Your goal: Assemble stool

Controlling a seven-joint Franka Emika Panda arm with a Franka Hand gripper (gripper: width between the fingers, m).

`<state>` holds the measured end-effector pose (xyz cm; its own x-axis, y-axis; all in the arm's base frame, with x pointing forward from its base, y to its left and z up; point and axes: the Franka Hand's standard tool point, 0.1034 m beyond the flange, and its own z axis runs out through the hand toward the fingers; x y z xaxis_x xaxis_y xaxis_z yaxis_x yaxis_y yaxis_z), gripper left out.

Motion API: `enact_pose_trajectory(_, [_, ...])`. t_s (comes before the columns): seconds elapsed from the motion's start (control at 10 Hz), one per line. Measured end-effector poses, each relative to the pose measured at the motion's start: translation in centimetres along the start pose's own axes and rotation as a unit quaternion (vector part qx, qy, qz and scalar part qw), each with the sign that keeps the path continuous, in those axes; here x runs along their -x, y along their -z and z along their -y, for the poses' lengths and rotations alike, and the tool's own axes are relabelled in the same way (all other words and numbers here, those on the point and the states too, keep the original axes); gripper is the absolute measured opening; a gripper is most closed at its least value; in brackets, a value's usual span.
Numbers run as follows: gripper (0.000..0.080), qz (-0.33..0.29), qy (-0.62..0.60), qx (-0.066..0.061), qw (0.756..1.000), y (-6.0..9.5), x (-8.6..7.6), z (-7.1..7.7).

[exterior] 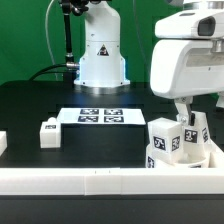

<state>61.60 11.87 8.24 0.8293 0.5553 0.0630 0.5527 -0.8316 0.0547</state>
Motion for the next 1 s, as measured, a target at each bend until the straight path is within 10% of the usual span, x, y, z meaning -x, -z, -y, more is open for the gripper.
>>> enact_pose_trajectory(0.7, [0.0648, 0.005, 0.0, -0.002, 1.0, -0.31, 0.33, 0.2])
enact_pose_trajectory(1.0, [0.0384, 0.007, 0.007, 0.001, 1.0, -0.37, 0.29, 0.37])
